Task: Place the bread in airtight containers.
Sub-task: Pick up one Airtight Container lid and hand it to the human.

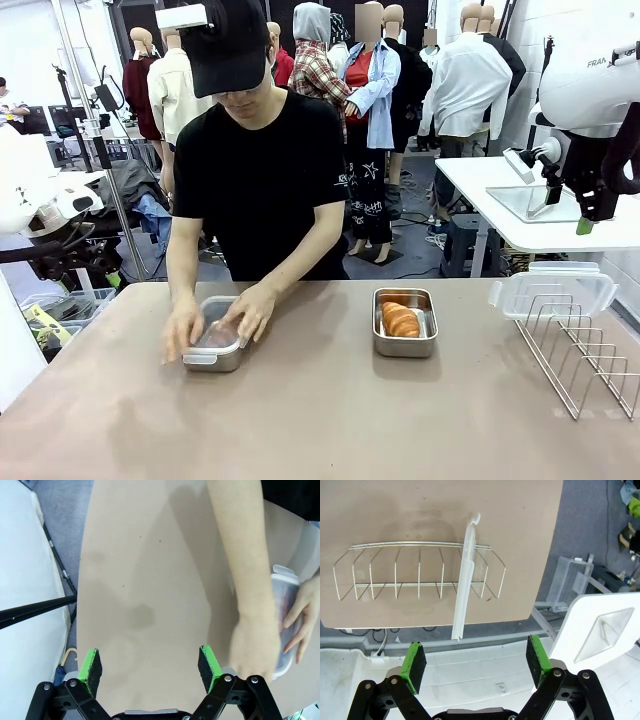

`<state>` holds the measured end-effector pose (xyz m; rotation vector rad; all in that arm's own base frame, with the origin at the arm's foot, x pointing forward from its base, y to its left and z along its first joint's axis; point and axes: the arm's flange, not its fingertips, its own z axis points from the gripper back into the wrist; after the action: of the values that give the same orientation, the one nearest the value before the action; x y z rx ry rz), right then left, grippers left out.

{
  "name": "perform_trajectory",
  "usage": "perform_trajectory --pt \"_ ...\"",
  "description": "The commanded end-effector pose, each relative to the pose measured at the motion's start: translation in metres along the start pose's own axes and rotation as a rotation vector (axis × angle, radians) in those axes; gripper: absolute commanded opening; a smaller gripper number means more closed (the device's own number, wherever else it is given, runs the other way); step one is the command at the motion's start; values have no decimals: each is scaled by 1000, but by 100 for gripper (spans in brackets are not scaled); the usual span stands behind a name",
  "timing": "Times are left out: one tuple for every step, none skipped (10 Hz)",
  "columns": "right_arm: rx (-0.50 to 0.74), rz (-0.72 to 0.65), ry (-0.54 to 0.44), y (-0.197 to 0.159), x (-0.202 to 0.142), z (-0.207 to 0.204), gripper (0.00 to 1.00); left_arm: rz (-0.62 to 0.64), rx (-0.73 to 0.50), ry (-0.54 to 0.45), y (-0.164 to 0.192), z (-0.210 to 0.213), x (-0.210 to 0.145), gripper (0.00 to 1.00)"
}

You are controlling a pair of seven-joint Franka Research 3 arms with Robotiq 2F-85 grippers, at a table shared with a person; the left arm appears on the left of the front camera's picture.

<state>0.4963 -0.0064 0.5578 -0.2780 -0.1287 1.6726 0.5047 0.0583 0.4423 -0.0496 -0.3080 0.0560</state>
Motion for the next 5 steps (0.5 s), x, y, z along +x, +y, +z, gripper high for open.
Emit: perform_trajectory --pt "6 19 13 2 -1 0 100 13 23 10 0 1 0 100" --pt "6 19 13 2 -1 0 100 13 23 10 0 1 0 100" --pt "6 19 13 2 -1 0 100 13 23 10 0 1 0 100" --pt "6 19 13 2 -1 0 100 13 23 10 0 1 0 100" --pt "6 19 13 2 -1 0 100 13 23 10 0 1 0 100"
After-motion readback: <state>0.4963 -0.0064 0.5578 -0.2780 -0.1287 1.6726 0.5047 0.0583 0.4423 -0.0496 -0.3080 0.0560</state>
